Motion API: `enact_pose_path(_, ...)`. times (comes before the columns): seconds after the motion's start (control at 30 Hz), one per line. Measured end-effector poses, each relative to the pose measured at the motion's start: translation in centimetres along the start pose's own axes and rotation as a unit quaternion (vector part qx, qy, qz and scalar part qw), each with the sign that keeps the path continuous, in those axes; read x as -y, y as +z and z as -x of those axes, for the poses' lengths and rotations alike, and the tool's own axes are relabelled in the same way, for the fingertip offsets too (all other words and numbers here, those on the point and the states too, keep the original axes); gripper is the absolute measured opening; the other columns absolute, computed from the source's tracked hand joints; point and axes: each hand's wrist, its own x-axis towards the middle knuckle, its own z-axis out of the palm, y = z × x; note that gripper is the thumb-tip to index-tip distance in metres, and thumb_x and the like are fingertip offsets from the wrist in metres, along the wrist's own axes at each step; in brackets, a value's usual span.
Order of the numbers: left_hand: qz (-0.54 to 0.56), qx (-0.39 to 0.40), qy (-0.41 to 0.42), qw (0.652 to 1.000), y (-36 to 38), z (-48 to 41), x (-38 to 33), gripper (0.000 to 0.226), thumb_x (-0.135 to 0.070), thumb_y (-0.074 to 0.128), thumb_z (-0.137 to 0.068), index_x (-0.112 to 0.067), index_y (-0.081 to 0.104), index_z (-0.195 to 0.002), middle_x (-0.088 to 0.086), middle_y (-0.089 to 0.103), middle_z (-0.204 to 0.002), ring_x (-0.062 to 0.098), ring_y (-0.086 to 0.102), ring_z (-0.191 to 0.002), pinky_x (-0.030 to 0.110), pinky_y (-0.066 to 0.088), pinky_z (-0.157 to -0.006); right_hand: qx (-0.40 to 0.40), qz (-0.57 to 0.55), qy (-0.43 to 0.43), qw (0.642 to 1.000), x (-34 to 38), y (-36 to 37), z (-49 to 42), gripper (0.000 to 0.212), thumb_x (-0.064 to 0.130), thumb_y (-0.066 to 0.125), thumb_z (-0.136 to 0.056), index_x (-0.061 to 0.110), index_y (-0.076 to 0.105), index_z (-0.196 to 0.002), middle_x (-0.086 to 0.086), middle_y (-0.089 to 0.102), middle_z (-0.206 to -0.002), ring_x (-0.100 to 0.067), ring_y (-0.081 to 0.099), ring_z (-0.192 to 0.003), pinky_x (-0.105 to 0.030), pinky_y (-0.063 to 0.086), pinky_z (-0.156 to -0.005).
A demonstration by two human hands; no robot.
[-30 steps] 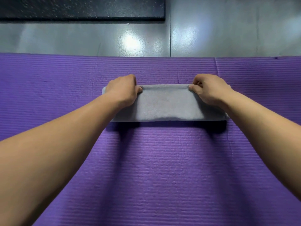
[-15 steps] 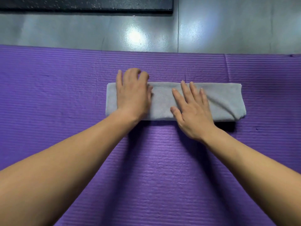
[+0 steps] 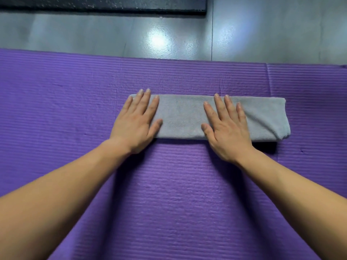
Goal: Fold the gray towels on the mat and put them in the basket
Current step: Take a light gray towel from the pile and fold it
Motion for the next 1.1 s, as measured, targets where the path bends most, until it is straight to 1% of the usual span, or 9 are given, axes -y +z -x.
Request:
enact_pose_path(0.13,-0.013,-0.032,-0.029,0.999,-1.0,-0.1,-4.0,0.068,-0.043,0.021,-0.097,-0.013,0.03,-0.158,0.019,0.021,-0.166,0.034,0.01,-0.156,0.058,-0.002,-0.124,-0.003,0.007,0.0,1.0,0.1,0.0,0.0,0.068,0.054,0.018,-0.098,0.025,0.023,-0.16,-0.007,0.011,-0.169,-0.031,0.005,-0.156,-0.053,0.002,-0.125)
enact_pose_path(0.3,0.035,-0.019,0.015,0.999,0.0,0.2,-9.4,0.066,-0.047,0.016,-0.099,-0.024,0.023,-0.161,0.012,0.013,-0.169,0.029,0.008,-0.157,0.055,0.002,-0.125,0.01,-0.015,-0.007,1.0,-0.6,-0.7,0.1,0.074,0.059,0.014,-0.095,0.025,0.018,-0.161,-0.004,0.006,-0.17,-0.027,0.0,-0.156,-0.051,-0.003,-0.125)
enact_pose_path(0.53,0.021,-0.013,0.035,0.999,0.3,0.0,-6.9,0.07,-0.058,0.016,-0.098,-0.029,0.02,-0.162,0.003,0.01,-0.17,0.023,0.005,-0.157,0.051,0.001,-0.126,0.01,-0.002,0.08,0.997,-9.0,-1.9,1.7,0.078,0.061,0.011,-0.094,0.021,0.014,-0.161,-0.007,0.009,-0.169,-0.027,0.002,-0.156,-0.045,0.0,-0.126)
enact_pose_path(0.63,0.015,-0.009,0.034,0.999,0.2,-0.3,-5.5,0.071,-0.059,0.015,-0.099,-0.027,0.021,-0.161,0.004,0.011,-0.17,0.023,0.006,-0.157,0.05,0.002,-0.126,0.015,-0.025,0.074,0.997,-10.2,-1.9,2.1,0.076,0.059,0.014,-0.096,0.022,0.012,-0.161,-0.004,0.006,-0.17,-0.025,-0.003,-0.156,-0.046,-0.002,-0.126)
enact_pose_path(0.77,0.022,-0.015,-0.013,1.0,-0.2,-0.2,-2.3,0.072,-0.059,0.014,-0.099,-0.023,0.024,-0.16,0.008,0.015,-0.169,0.025,0.008,-0.157,0.047,0.002,-0.127,0.012,-0.026,0.062,0.998,-10.3,-2.0,2.1,0.075,0.059,0.013,-0.096,0.021,0.012,-0.162,-0.003,0.006,-0.17,-0.024,-0.004,-0.156,-0.047,-0.003,-0.126)
enact_pose_path(0.87,0.06,-0.006,-0.054,0.997,-0.7,-0.1,-1.3,0.073,-0.059,0.016,-0.097,-0.022,0.026,-0.16,0.009,0.016,-0.169,0.027,0.01,-0.156,0.051,0.012,-0.125,0.02,-0.013,0.068,0.997,-10.1,-2.1,2.1,0.074,0.058,0.013,-0.098,0.021,0.011,-0.162,-0.004,0.006,-0.17,-0.025,-0.003,-0.156,-0.051,-0.006,-0.125)
enact_pose_path(0.93,0.122,-0.034,-0.091,0.988,-1.0,0.2,-1.3,0.07,-0.056,0.03,-0.096,-0.018,0.036,-0.155,0.013,0.024,-0.166,0.033,0.02,-0.153,0.053,0.025,-0.121,0.017,-0.003,0.085,0.996,-9.3,-2.7,2.0,0.07,0.054,0.026,-0.101,0.019,0.017,-0.161,-0.006,0.01,-0.169,-0.028,0.001,-0.156,-0.054,-0.006,-0.124)
enact_pose_path(1.0,0.178,-0.105,-0.137,0.969,-1.1,0.8,-1.3,0.061,-0.044,0.049,-0.094,-0.011,0.049,-0.144,0.016,0.04,-0.156,0.037,0.036,-0.142,0.051,0.034,-0.114,-0.027,-0.015,0.096,0.995,-7.5,-3.8,1.7,0.063,0.044,0.045,-0.099,0.013,0.036,-0.153,-0.01,0.024,-0.165,-0.032,0.013,-0.154,-0.056,0.001,-0.123)
enact_pose_path(1.1,0.253,-0.163,-0.214,0.929,-1.2,1.8,-1.5,0.054,-0.032,0.065,-0.088,-0.007,0.053,-0.134,0.017,0.054,-0.135,0.036,0.048,-0.125,0.043,0.036,-0.106,-0.092,-0.105,0.003,0.99,-3.3,-4.8,0.7,0.044,0.034,0.061,-0.092,0.012,0.059,-0.13,-0.01,0.047,-0.152,-0.034,0.04,-0.138,-0.055,0.031,-0.113)
